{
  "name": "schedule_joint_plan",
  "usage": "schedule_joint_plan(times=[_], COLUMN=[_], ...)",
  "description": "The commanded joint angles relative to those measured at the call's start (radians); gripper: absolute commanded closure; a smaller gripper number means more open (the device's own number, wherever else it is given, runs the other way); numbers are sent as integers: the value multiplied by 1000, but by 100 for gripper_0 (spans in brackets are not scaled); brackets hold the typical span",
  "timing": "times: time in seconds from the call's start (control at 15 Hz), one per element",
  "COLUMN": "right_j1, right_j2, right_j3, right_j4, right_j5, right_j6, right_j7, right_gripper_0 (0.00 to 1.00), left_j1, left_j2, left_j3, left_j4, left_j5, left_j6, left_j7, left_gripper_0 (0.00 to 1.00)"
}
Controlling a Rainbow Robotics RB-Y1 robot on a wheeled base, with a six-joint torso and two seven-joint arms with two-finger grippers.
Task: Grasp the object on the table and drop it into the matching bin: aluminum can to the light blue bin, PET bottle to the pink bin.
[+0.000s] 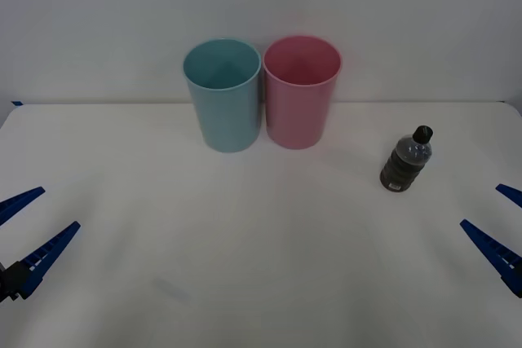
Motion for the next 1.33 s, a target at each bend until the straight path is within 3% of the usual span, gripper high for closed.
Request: schedule_joint_plan(times=[0.07, 0.47, 1.33], right_j1=[0, 24, 47], right_j2=[0, 18, 18], right_j3=[0, -3, 145], right_j4=[0, -35, -35], right_j5=[0, -10, 46], right_j6=[0, 5, 334], right_j7=[0, 0, 124], right_gripper_0=[0, 0, 0], left_j1=[0, 0, 0], left_j2=[0, 0, 0], left_j3=[0, 0, 0], left_j4=[0, 0, 0], left_j5=[0, 0, 0], left_j6=[0, 0, 0], left_j7=[0, 0, 0], left_gripper_0=[0, 0, 0])
